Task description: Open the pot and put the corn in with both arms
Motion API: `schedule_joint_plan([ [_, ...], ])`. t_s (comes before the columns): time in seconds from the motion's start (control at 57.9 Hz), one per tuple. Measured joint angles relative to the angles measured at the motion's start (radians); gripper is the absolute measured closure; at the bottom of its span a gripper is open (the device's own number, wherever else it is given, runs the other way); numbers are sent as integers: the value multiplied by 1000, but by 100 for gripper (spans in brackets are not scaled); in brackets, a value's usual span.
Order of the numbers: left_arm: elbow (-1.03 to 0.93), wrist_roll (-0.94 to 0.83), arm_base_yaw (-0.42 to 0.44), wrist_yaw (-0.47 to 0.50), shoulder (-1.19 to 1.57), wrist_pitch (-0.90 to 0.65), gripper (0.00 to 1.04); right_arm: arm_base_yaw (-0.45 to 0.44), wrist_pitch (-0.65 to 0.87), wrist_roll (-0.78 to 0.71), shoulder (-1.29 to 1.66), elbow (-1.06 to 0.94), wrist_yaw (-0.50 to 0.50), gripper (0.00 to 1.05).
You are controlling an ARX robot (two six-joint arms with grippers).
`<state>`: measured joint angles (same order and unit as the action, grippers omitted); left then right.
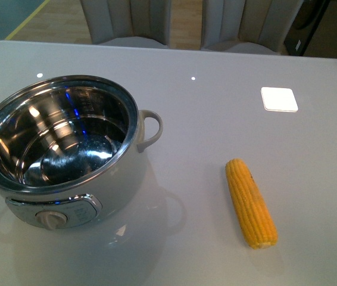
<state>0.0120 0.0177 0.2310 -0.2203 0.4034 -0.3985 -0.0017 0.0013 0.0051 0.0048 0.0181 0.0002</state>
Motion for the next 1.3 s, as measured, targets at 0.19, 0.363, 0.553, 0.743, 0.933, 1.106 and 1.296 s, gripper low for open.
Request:
schedule_joint_plan([
  [0.19, 0, -6, -76, 73, -98, 93, 99, 0, 0, 0, 0, 0, 0, 9],
  [0.363, 0, -7, -201, 208, -167, 161, 101, 0, 0, 0, 0, 0, 0, 9],
  [0.553, 0, -9, -228, 220, -223, 217, 101, 0, 0, 0, 0, 0, 0, 9],
  [0.743, 0, -10, -229, 220, -395, 395, 101, 0, 0, 0, 0, 0, 0, 9],
  [0.933, 0, -10, -229, 220, -397, 397, 77, 0, 0, 0, 0, 0, 0, 9],
  [1.106, 0, -10, -229, 220, -397, 397, 47, 35, -159, 102, 89, 62, 108, 9],
  [1.296, 0, -11, -229, 220, -398, 397, 5, 117, -44, 435, 702, 169, 229, 9],
])
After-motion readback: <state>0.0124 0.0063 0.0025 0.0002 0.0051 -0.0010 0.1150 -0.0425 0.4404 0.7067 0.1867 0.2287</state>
